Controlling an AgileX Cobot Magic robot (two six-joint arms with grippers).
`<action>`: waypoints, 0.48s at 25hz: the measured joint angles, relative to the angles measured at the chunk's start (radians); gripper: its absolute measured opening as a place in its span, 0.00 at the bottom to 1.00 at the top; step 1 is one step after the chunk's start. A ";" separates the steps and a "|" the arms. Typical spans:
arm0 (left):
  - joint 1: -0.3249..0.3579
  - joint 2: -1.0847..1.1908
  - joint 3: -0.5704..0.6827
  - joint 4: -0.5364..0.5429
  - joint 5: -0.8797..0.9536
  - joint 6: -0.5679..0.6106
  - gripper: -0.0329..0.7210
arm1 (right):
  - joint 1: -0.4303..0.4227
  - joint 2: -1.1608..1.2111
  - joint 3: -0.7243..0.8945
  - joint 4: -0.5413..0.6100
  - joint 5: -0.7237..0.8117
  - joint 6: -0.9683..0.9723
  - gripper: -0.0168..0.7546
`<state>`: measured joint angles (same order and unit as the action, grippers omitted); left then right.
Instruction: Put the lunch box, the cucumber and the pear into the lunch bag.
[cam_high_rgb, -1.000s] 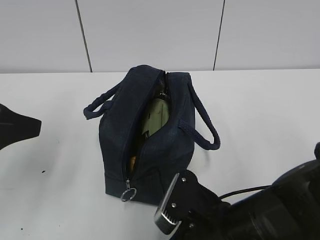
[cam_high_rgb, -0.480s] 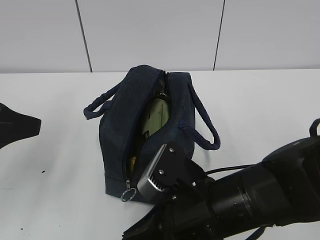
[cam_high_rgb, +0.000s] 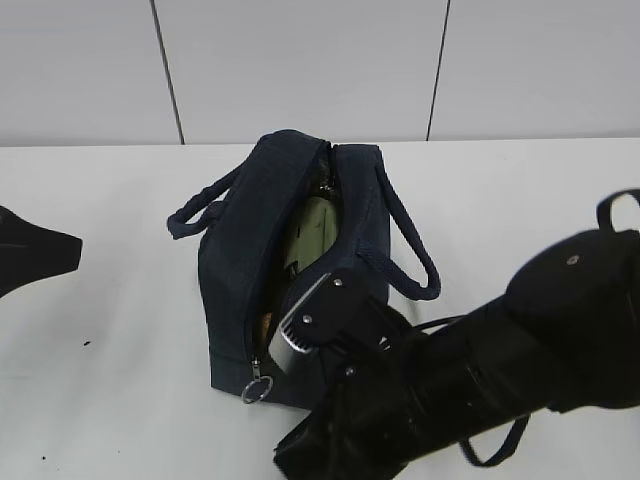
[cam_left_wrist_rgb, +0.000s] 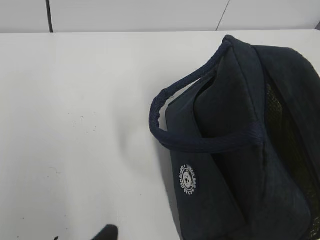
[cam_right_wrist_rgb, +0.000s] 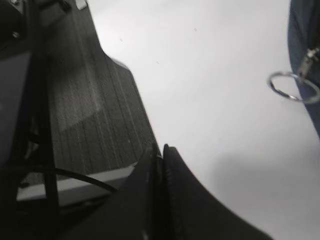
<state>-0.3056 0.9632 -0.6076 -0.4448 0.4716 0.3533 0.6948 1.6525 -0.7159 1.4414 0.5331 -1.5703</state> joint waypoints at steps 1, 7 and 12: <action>0.000 0.000 0.000 0.000 0.000 0.000 0.54 | 0.000 -0.005 -0.020 -0.121 -0.045 0.135 0.07; 0.000 0.000 0.000 0.000 0.000 0.000 0.54 | 0.076 -0.111 -0.031 -0.798 -0.377 0.981 0.07; 0.000 0.000 0.000 0.000 0.000 0.000 0.54 | 0.197 -0.152 0.141 -0.945 -0.687 1.159 0.08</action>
<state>-0.3056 0.9632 -0.6076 -0.4448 0.4711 0.3533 0.8922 1.5007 -0.5749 0.4968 -0.1538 -0.4111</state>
